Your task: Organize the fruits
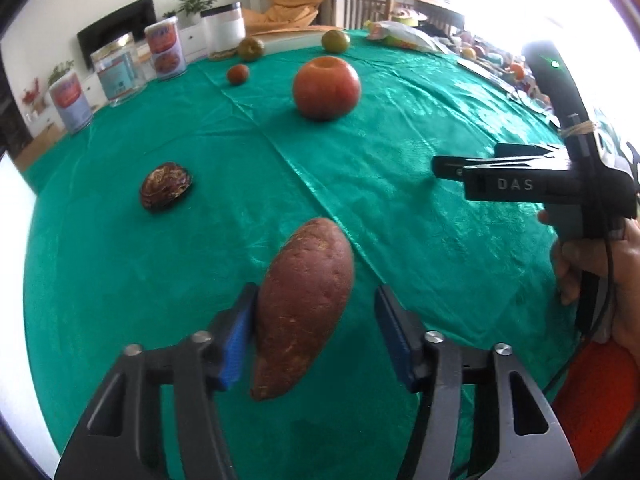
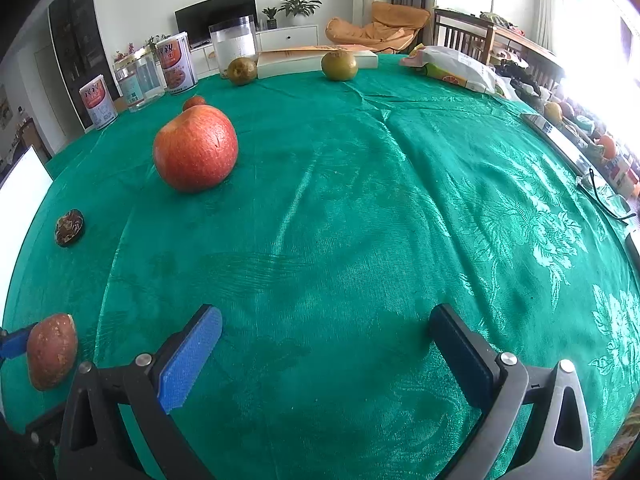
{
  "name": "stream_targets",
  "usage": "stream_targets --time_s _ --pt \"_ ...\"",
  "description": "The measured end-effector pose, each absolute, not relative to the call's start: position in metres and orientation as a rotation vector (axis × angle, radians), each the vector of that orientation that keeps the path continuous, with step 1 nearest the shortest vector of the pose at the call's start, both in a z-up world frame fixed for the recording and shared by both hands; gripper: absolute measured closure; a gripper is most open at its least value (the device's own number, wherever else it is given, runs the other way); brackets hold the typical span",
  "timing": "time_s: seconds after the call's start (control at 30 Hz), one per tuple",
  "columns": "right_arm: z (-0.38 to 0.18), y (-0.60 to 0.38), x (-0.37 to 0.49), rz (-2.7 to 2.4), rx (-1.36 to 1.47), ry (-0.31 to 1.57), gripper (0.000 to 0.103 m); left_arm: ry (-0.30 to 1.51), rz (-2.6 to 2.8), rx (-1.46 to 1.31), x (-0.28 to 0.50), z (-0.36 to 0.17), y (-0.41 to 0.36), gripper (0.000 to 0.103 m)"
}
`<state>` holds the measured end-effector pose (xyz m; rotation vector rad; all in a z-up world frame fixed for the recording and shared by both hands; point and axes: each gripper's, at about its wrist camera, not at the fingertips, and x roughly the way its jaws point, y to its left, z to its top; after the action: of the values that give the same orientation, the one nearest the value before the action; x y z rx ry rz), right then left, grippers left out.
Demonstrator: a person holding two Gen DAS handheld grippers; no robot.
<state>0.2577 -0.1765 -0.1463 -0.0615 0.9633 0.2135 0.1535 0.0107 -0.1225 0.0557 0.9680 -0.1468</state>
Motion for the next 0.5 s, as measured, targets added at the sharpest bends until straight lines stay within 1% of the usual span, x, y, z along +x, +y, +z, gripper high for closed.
stream_targets --time_s 0.1,0.23,0.3,0.43,0.5 --pt "-0.146 -0.177 0.258 0.214 -0.06 0.963 0.0 0.97 -0.1 -0.037 0.151 -0.122 0.029 0.061" --pt "-0.146 -0.176 0.258 0.214 -0.061 0.963 0.0 0.916 0.058 -0.154 0.142 -0.109 0.07 0.061" --pt "-0.146 -0.177 0.257 0.214 -0.06 0.963 0.0 0.899 0.146 -0.165 0.14 -0.108 0.09 0.061" --pt "-0.146 -0.177 0.257 0.214 -0.06 0.962 0.0 0.925 0.252 -0.178 0.139 -0.125 0.118 0.061" --pt "-0.146 -0.177 0.257 0.214 -0.06 0.962 0.0 0.897 0.281 -0.167 0.135 -0.128 0.123 0.059"
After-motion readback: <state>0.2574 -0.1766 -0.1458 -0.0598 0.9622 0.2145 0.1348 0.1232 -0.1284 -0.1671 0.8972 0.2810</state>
